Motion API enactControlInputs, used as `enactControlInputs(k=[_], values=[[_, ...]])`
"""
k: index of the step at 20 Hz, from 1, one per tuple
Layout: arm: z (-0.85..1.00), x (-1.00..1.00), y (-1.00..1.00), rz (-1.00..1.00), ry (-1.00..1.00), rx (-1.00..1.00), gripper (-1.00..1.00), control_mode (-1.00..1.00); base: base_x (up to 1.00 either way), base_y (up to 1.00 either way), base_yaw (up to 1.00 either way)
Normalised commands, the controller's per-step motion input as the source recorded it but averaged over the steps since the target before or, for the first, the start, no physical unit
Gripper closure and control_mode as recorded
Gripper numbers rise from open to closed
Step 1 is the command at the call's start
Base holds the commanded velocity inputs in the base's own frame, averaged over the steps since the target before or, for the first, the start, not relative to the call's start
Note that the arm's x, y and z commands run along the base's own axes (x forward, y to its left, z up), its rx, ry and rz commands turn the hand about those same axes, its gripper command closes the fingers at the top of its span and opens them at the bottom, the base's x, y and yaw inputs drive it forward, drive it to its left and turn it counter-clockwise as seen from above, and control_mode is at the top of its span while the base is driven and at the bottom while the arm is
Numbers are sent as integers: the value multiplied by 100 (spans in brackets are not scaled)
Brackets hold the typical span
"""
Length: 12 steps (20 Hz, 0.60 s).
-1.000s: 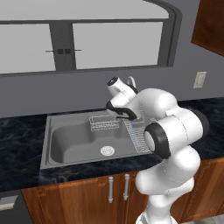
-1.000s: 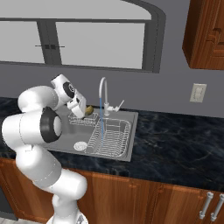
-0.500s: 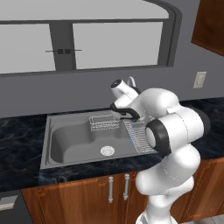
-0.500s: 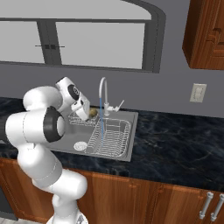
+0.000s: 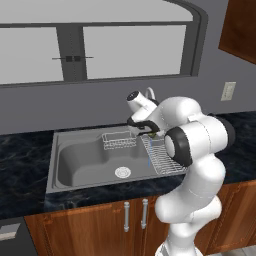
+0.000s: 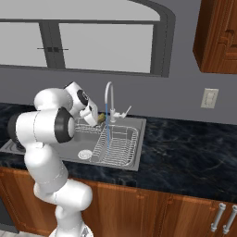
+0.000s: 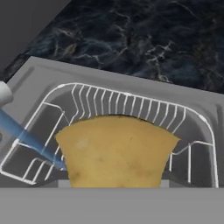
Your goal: Soak the sponge with water for a few seconds and then drop it inside the sink.
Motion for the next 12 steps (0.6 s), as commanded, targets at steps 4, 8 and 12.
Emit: enactControlInputs(k=[4, 8, 12], values=[[-19, 34, 0, 0, 0, 0, 100, -100, 0, 0, 0], [-34, 42, 0, 0, 0, 0, 100, -100, 0, 0, 0], [-35, 47, 0, 0, 0, 0, 100, -100, 0, 0, 0]])
